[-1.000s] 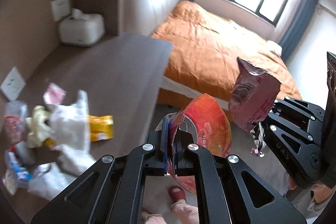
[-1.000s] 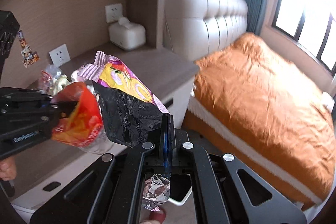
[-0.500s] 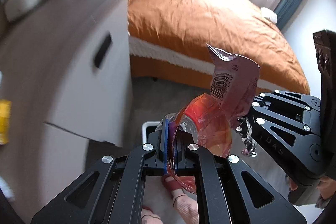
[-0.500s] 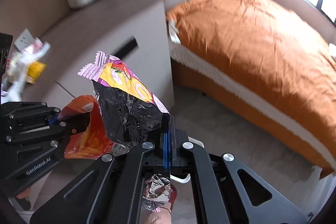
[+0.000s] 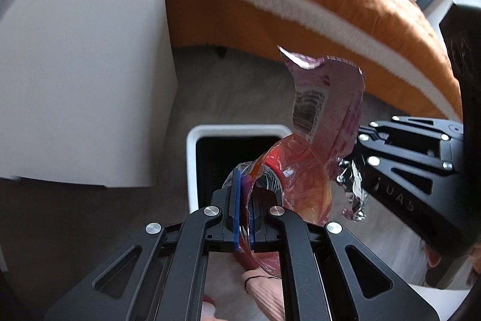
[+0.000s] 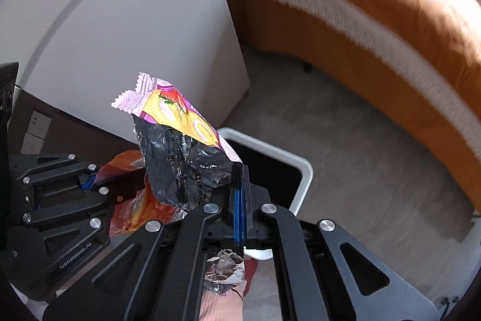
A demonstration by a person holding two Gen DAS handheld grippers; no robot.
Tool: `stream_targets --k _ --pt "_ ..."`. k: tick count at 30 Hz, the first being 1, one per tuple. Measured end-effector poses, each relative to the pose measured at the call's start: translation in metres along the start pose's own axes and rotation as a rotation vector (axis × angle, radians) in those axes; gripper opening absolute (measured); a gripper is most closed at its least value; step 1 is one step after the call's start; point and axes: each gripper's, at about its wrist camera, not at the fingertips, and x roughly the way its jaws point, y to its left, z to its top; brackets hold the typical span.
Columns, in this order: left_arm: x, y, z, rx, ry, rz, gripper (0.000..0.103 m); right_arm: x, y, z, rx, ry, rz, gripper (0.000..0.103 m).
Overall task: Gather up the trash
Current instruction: 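Carry both items to the white bin and open both tools to drop them, then move both open tools back over the desk trash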
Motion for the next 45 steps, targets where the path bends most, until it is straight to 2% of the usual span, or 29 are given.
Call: stream_targets --k 2,4,5,6,7,8,9,10,12,14,20,25,29,32,34,38,45 --pt "0.024 0.001 -0.005 0.007 0.018 0.010 0.004 0.019 -0.004 -0.002 0.002 0.018 0.005 0.002" --pt "0.047 0.003 -0.012 0.029 0.040 0.028 0.006 0.038 -0.007 -0.003 0.001 0.031 0.010 0.006" --pt "0.058 0.004 -0.015 0.044 0.049 0.037 0.006 0.049 -0.008 -0.004 -0.004 0.047 0.014 0.012" --pt "0.065 0.006 -0.016 0.053 0.056 0.044 0.010 0.054 -0.009 -0.005 -0.004 0.056 0.013 0.036" --pt "0.072 0.007 -0.017 0.057 0.061 0.047 0.015 0.060 -0.009 -0.007 -0.003 0.064 0.017 0.045" --pt "0.076 0.009 -0.018 0.056 0.063 0.045 0.038 0.068 -0.011 -0.010 -0.005 0.075 0.019 0.052" --pt "0.082 0.011 -0.018 0.054 0.069 0.037 0.073 0.072 -0.011 -0.011 -0.007 0.083 0.018 0.062" --pt "0.085 0.011 -0.018 0.059 0.071 0.030 0.082 0.076 -0.013 -0.012 -0.006 0.086 0.014 0.068" --pt "0.084 0.012 -0.018 0.069 0.051 0.046 0.090 0.076 -0.015 -0.012 0.000 0.087 0.011 0.082" --pt "0.082 0.010 -0.018 0.084 0.039 0.062 0.097 0.072 -0.016 -0.011 0.007 0.086 0.005 0.088" --pt "0.058 0.003 -0.009 0.086 0.020 0.068 0.097 0.036 -0.016 -0.001 0.016 0.055 -0.018 0.091" --pt "0.010 -0.007 0.008 0.086 -0.027 0.058 0.097 -0.009 -0.010 0.021 0.016 -0.003 -0.045 0.091" --pt "-0.038 -0.018 0.023 0.097 -0.087 0.070 0.097 -0.063 0.003 0.036 0.017 -0.061 -0.059 0.092" --pt "-0.083 -0.025 0.035 0.092 -0.138 0.072 0.098 -0.100 0.014 0.044 0.013 -0.104 -0.065 0.093" --pt "-0.120 -0.029 0.044 0.085 -0.180 0.073 0.098 -0.135 0.022 0.051 0.012 -0.159 -0.078 0.098" --pt "-0.186 -0.032 0.056 0.062 -0.259 0.086 0.098 -0.203 0.040 0.067 -0.005 -0.256 -0.084 0.098" --pt "-0.304 -0.023 0.051 0.001 -0.413 0.185 0.098 -0.298 0.090 0.087 -0.083 -0.422 -0.039 0.098"
